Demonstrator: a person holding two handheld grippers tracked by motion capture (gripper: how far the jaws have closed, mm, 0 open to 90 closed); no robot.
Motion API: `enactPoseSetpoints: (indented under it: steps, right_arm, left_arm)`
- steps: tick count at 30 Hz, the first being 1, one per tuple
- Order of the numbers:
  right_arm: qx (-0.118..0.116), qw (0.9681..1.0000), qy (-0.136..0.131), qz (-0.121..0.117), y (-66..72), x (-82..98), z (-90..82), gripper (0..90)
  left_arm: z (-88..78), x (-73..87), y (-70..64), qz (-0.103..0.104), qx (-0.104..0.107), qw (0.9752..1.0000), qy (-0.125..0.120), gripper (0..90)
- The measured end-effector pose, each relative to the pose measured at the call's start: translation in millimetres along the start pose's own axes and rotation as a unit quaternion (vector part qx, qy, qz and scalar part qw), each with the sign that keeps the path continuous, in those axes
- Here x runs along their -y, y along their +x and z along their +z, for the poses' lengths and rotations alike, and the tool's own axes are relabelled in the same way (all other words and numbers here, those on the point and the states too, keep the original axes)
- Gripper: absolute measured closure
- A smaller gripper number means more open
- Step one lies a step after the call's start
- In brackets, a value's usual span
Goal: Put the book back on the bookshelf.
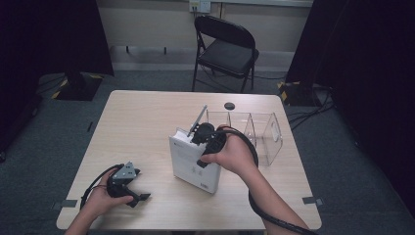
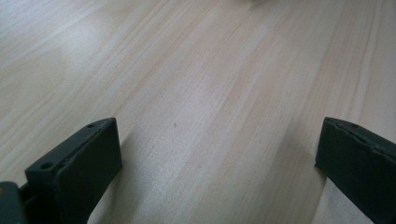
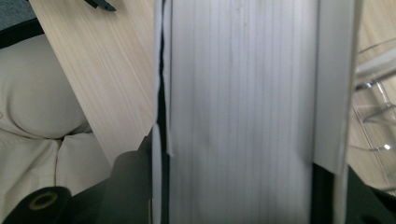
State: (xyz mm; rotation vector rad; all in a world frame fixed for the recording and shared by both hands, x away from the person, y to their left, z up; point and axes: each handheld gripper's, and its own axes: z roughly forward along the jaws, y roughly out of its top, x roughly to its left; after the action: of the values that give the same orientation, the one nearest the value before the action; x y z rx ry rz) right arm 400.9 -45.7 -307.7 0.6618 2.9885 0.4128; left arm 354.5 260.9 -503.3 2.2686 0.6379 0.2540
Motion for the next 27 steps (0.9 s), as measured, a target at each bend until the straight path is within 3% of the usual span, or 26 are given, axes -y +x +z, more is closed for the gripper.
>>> enactPoseSetpoints:
  steps: [19, 27]
  right_arm:
    - [-0.003, 0.9995, -0.013, 0.027, -4.4, 39.2, -19.4, 52.3]
    - [0.000, 0.9993, -0.012, 0.035, -7.2, 50.8, -19.7, 52.2]
  left_arm:
    - [0.0, 0.0, -0.1, 0.001, -0.001, 1.0000, 0.000, 0.0]
    - [-0.1, 0.0, -0.1, 0.001, -0.001, 1.0000, 0.000, 0.0]
